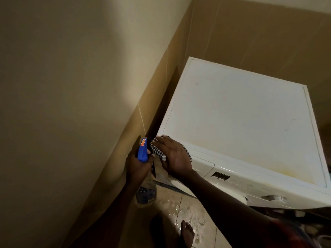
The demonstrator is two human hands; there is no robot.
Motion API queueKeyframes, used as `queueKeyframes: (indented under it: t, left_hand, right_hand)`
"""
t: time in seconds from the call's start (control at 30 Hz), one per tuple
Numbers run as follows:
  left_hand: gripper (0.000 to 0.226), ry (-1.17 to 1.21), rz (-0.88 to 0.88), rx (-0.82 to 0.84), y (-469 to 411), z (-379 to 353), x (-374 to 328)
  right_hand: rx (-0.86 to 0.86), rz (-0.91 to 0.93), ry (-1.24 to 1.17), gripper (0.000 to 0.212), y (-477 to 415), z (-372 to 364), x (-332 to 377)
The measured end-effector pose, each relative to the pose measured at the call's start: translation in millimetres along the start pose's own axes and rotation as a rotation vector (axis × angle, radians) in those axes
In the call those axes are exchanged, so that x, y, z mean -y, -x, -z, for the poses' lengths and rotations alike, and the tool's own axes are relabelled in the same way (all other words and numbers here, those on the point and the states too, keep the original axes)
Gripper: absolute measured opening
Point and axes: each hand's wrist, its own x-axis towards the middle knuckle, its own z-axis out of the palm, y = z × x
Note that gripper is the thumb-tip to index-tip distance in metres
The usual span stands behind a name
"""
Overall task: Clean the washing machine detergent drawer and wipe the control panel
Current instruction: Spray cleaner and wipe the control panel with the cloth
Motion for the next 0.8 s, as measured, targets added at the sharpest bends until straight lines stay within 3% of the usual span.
queueKeyframes:
  t: [0.1, 0.33, 0.5, 0.67, 0.8]
  left_hand:
    - [0.034, -0.025, 0.006, 0.023, 2, -6, 0]
    - [0.047, 0.001, 0.107, 0.070, 14, -24, 0]
    - [0.033, 0.027, 0.105, 0.091, 16, -40, 1]
    - [0.040, 0.041, 0.129, 0.152, 19, -46, 4]
    - [0.041, 0.059, 0.129, 0.206, 17, -48, 7]
  right_hand:
    - [-0.054, -0.045, -0.035, 0.047, -15, 16, 2]
    - [-0.064, -0.096, 0.023, 0.048, 45, 32, -20]
    - [-0.138, -0.231, 0.017, 0.048, 45, 48, -31]
    - [-0.148, -0.170, 0.029, 0.048, 85, 49, -37]
    - [-0.244, -0.334, 0.009, 0.047, 77, 55, -48]
